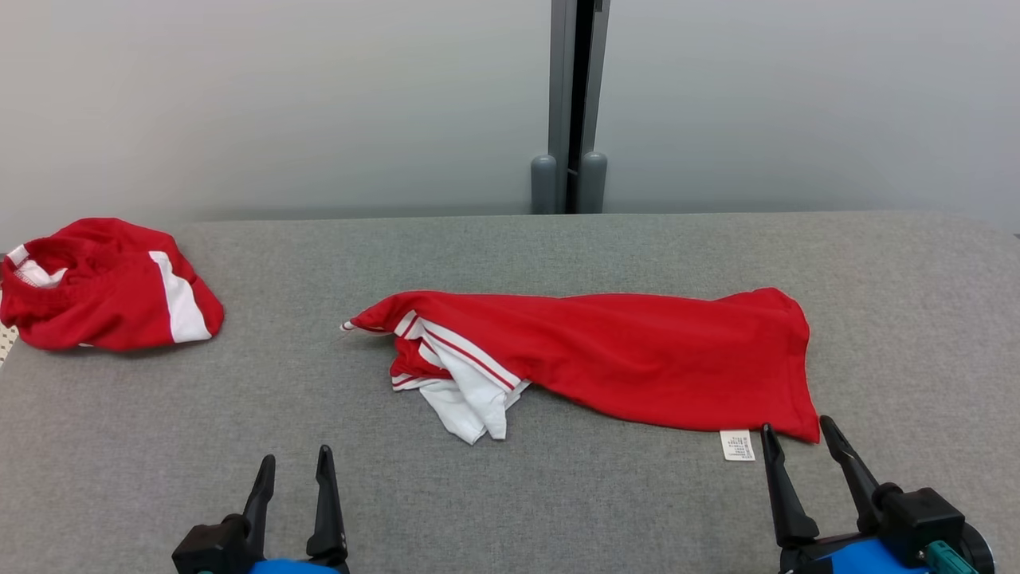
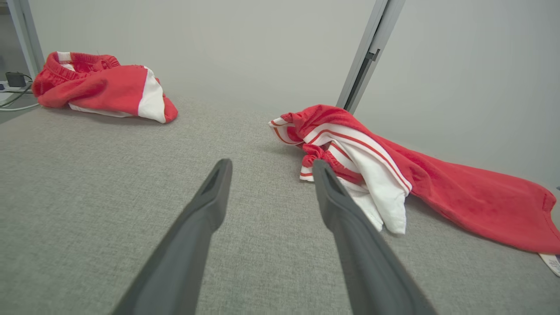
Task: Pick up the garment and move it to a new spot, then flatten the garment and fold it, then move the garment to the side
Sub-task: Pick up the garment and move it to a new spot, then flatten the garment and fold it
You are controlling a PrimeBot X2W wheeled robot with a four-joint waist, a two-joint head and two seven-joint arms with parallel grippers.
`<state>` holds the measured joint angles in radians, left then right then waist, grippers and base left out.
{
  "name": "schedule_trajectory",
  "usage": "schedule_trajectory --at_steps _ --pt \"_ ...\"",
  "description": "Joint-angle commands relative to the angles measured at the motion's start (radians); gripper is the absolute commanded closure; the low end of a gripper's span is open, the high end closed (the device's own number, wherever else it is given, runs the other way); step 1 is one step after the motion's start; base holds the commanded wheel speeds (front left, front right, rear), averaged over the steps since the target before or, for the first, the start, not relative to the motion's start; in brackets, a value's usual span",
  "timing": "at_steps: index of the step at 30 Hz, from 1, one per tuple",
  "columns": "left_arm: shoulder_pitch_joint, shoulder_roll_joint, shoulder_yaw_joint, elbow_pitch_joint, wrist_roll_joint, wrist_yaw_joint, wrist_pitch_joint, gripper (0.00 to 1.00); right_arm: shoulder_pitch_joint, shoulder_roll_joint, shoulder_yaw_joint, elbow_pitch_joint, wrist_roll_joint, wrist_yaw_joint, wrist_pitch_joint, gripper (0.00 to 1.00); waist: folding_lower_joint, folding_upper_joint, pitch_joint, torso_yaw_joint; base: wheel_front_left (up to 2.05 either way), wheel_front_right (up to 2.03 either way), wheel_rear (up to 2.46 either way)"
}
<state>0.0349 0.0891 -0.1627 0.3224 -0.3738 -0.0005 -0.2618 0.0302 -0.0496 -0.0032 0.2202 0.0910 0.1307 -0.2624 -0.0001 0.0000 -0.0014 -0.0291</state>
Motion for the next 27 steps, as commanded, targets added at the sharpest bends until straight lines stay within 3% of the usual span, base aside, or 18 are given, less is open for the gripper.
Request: schedule_trajectory --at_steps 1,18,27 --pt "0.007 -0.003 0.007 -0.003 0.009 -0.006 -0.005 0.0 -0.001 -0.002 0.001 0.002 0.003 0.0 -0.004 0.0 0.0001 0.0 0.001 -0.001 0.0 0.0 0.0" --pt "-0.007 -0.031 0.052 0.032 0.06 -0.041 -0.005 0.0 -0.027 -0.002 -0.008 0.017 0.003 0.0 -0.004 0.0 0.0001 0.0 0.013 -0.004 0.0 0.0 0.0" --pt "-0.071 -0.037 -0.031 0.065 0.095 -0.07 -0.004 0.0 -0.048 -0.002 -0.019 0.014 -0.001 0.0 -0.004 0.0 0.0001 0.0 0.047 -0.01 0.0 0.0 0.0"
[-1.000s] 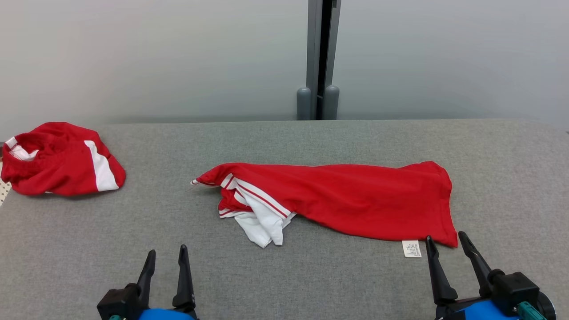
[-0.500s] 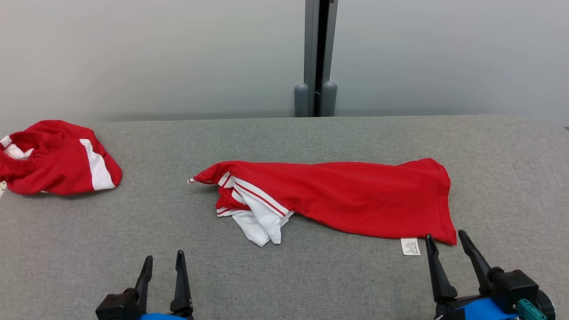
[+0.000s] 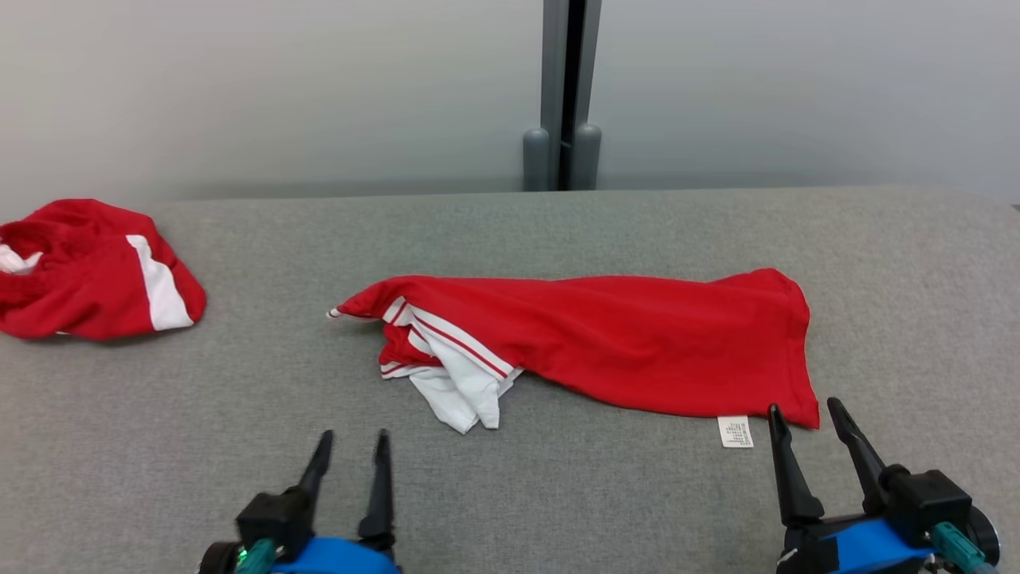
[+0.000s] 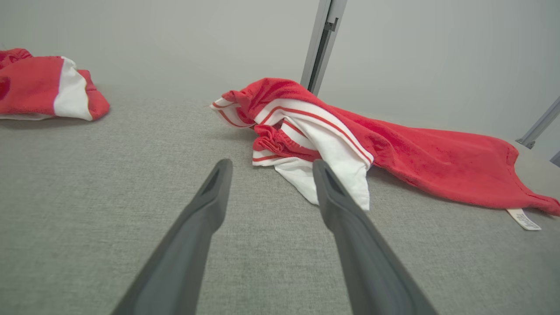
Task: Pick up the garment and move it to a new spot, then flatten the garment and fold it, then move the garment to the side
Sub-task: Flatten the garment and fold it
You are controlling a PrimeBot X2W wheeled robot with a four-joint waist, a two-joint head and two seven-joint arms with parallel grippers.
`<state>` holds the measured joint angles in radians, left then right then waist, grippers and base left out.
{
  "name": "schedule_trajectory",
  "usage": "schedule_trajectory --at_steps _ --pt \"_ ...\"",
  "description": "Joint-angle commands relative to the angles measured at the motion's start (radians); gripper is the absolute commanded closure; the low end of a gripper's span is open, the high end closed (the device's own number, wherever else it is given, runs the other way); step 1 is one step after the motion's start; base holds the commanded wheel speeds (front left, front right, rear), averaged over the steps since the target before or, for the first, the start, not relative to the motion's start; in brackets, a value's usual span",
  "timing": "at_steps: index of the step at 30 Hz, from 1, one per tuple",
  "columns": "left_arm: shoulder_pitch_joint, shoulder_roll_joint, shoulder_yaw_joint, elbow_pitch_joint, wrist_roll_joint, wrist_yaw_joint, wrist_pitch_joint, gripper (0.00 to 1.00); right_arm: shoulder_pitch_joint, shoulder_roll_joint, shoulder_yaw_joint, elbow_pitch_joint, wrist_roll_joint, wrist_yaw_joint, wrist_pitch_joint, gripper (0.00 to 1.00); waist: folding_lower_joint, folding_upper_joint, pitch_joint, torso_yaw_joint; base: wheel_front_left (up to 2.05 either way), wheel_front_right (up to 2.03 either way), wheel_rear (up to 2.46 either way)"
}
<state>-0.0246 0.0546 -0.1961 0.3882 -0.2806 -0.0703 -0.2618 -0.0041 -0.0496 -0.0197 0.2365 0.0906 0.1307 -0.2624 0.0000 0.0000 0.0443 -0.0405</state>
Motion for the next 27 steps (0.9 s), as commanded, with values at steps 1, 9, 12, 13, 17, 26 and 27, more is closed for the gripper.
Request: schedule_trajectory --at_steps 1,9,12,13,17,26,27 --pt "-0.026 -0.003 -0.018 0.016 0.006 -0.004 0.001 0.0 -0.018 -0.002 -0.002 -0.003 -0.003 0.0 -0.004 0.0 0.0 0.0 0.008 -0.002 0.0 0.0 0.0" --pt "-0.2 -0.004 -0.177 0.187 -0.013 -0.013 0.083 0.0 -0.075 -0.002 0.026 -0.002 0.002 0.0 -0.004 0.0 0.0 0.0 0.075 -0.065 0.0 0.0 0.0" --pt "-0.259 -0.004 -0.216 0.254 -0.041 0.001 0.099 0.0 -0.087 -0.002 0.028 0.0 0.007 0.0 -0.004 0.0 0.0 0.0 0.097 -0.09 0.0 0.0 0.0" --pt "-0.275 -0.004 -0.224 0.275 -0.053 0.006 0.102 0.0 -0.091 -0.002 0.028 0.0 0.008 0.0 -0.004 0.0 0.0 0.0 0.103 -0.098 0.0 0.0 0.0" --pt "-0.332 -0.004 -0.239 0.349 -0.096 0.04 0.109 0.0 -0.098 -0.002 0.022 0.003 0.01 0.0 -0.004 0.0 0.0 0.0 0.124 -0.126 0.0 0.0 0.0" --pt "-0.399 -0.004 -0.268 0.424 -0.146 0.059 0.059 1.0 -0.1 -0.002 0.008 -0.002 0.016 0.0 -0.004 0.0 0.0 0.0 0.14 -0.145 0.0 0.0 0.0" --pt "-0.399 -0.004 -0.273 0.425 -0.141 0.061 0.051 1.0 -0.099 -0.002 0.005 -0.003 0.016 0.0 -0.004 0.0 0.0 0.0 0.139 -0.143 0.0 0.0 0.0"
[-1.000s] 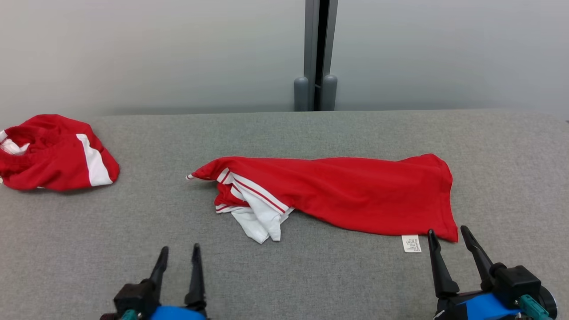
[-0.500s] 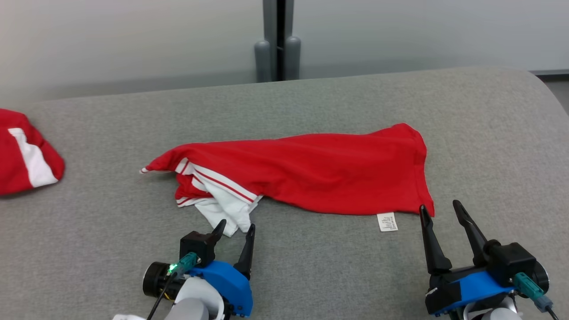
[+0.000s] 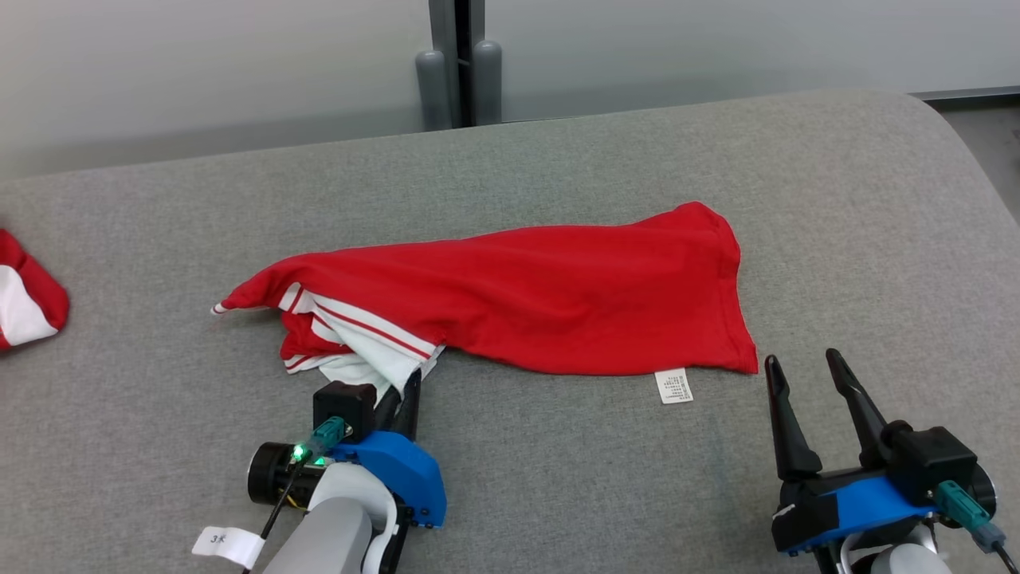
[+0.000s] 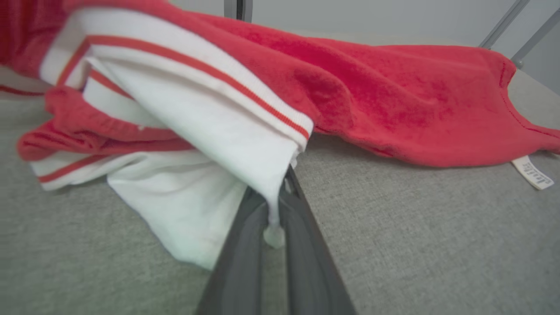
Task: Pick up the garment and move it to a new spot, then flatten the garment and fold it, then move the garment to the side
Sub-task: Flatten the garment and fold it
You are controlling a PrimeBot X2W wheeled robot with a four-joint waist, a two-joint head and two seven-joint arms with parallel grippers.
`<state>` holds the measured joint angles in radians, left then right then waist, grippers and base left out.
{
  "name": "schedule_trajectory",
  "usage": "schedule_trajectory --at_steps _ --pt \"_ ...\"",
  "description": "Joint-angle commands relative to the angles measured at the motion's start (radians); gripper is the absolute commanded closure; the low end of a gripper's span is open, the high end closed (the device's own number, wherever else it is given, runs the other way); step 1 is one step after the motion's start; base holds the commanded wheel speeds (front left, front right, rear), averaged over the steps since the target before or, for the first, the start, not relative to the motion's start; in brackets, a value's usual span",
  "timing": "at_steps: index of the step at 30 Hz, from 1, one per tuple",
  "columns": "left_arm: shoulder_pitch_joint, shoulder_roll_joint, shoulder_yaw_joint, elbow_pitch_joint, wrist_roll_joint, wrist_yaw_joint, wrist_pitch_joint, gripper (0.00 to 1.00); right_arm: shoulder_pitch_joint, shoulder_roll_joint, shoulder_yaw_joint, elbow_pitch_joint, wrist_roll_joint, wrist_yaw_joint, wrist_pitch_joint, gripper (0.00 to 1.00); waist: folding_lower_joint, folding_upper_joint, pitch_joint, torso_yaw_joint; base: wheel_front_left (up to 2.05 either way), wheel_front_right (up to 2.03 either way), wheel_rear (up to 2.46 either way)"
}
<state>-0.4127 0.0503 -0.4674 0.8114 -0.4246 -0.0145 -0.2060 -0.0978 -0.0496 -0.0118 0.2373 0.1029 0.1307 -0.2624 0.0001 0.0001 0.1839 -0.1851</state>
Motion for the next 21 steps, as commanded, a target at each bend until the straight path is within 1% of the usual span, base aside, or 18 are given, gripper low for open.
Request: schedule_trajectory --at_steps 1,5,9,12,15,17,21 --pt "-0.011 0.0 -0.005 -0.002 0.007 0.007 -0.013 1.0 -0.002 -0.002 -0.007 -0.004 0.005 0.0 -0.004 0.0 -0.0001 -0.0001 -0.002 0.006 0.0 0.0 0.0" --pt "0.004 0.017 -0.004 -0.044 0.025 0.028 -0.039 1.0 0.007 -0.001 -0.016 -0.001 0.006 0.0 -0.004 0.0 -0.0001 -0.0001 -0.013 0.031 0.0 0.0 0.0" --pt "0.02 0.059 0.005 -0.121 0.052 0.062 -0.052 1.0 0.015 -0.002 -0.018 0.004 0.009 0.0 -0.004 0.0 -0.0001 -0.0001 -0.035 0.062 0.0 0.0 0.0" --pt "0.027 0.108 0.002 -0.189 0.087 0.098 -0.049 1.0 0.026 -0.002 -0.014 0.008 0.009 0.0 -0.004 0.0 -0.0001 -0.0001 -0.056 0.082 0.0 0.0 0.0" --pt "0.035 0.18 -0.019 -0.253 0.153 0.154 -0.007 1.0 0.031 -0.002 -0.012 0.011 0.011 0.0 -0.004 0.0 -0.0001 -0.0001 -0.077 0.096 0.0 0.0 0.0" --pt "0.05 0.217 -0.027 -0.3 0.185 0.184 0.04 1.0 0.041 -0.002 -0.012 0.015 0.011 0.0 -0.004 0.0 -0.0001 -0.0001 -0.089 0.103 0.0 0.0 0.0" --pt "0.112 0.296 -0.054 -0.397 0.235 0.228 0.165 1.0 0.052 -0.002 -0.007 0.017 0.013 0.0 -0.004 0.0 -0.0001 -0.0001 -0.105 0.107 0.0 0.0 0.0"
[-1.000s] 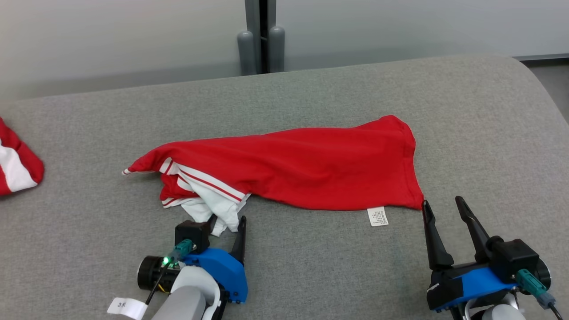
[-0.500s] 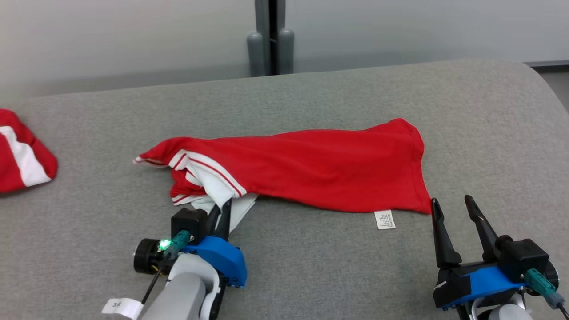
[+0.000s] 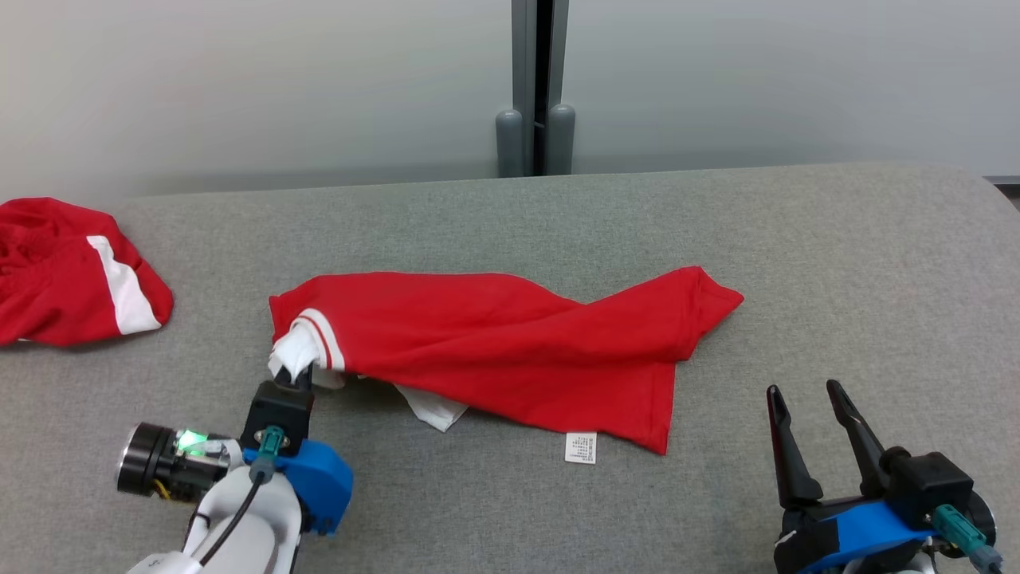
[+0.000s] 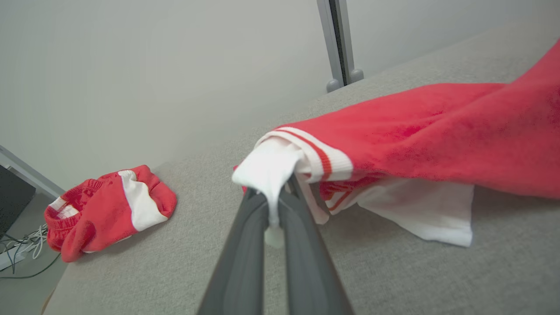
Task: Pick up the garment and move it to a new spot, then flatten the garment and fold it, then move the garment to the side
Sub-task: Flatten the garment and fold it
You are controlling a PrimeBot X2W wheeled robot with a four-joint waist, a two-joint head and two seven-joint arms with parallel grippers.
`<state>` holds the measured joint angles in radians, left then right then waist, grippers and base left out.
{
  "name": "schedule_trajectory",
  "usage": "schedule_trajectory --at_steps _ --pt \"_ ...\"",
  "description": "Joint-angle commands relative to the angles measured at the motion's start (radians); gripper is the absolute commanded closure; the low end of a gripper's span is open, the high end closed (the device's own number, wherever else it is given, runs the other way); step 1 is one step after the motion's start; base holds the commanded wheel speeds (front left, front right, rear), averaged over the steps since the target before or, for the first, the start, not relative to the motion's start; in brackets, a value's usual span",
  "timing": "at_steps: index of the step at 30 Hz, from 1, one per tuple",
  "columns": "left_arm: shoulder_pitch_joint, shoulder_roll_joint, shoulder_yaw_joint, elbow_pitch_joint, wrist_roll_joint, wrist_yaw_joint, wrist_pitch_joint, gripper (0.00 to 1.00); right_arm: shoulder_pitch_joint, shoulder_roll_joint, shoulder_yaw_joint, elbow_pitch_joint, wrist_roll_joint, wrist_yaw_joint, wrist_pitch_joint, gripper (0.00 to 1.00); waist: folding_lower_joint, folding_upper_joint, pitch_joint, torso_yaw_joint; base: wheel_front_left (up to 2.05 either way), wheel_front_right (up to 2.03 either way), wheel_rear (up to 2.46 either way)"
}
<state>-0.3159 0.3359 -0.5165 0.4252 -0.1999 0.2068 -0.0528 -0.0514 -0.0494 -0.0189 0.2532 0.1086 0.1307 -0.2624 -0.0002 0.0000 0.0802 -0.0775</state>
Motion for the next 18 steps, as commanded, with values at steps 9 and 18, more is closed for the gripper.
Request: schedule_trajectory --at_steps 9,18 --pt "0.196 0.067 -0.085 -0.198 0.02 0.02 0.231 1.0 0.024 -0.002 -0.008 0.006 0.0 0.0 -0.004 0.0 0.0002 0.0 -0.006 0.003 0.0 0.0 0.0" --pt "0.218 -0.061 -0.119 -0.171 -0.073 -0.034 0.185 0.0 0.013 -0.002 -0.001 0.013 -0.006 0.0 -0.004 0.0 0.0002 0.0 -0.007 -0.003 0.0 0.0 0.0"
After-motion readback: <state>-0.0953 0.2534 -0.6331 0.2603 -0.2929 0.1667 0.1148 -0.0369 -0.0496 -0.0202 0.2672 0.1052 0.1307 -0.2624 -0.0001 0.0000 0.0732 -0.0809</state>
